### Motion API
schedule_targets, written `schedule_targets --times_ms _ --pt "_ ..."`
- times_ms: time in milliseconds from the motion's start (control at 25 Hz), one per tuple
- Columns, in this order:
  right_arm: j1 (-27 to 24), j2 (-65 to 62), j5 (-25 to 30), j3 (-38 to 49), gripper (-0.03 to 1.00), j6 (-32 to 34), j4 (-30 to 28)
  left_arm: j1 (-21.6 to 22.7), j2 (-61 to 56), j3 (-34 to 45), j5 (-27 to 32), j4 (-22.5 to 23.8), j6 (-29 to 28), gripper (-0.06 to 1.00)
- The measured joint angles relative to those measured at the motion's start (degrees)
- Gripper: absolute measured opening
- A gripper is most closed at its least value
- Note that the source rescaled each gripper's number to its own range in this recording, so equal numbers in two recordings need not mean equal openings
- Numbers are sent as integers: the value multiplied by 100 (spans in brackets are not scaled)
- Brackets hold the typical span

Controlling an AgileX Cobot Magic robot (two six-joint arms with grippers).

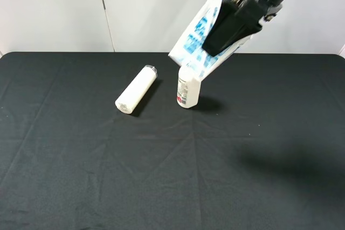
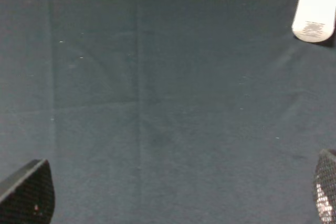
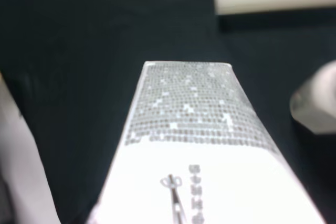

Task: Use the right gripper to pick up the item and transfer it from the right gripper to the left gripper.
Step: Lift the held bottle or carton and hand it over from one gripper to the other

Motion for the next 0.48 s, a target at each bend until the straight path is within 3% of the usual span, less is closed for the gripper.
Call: schedule_targets --times_ms 280,480 --pt "613 0 -261 0 5 -829 -99 0 0 -6 -80 -492 299 97" --pt "722 -4 -303 4 5 -1355 -53 0 0 -6 -85 -767 520 97"
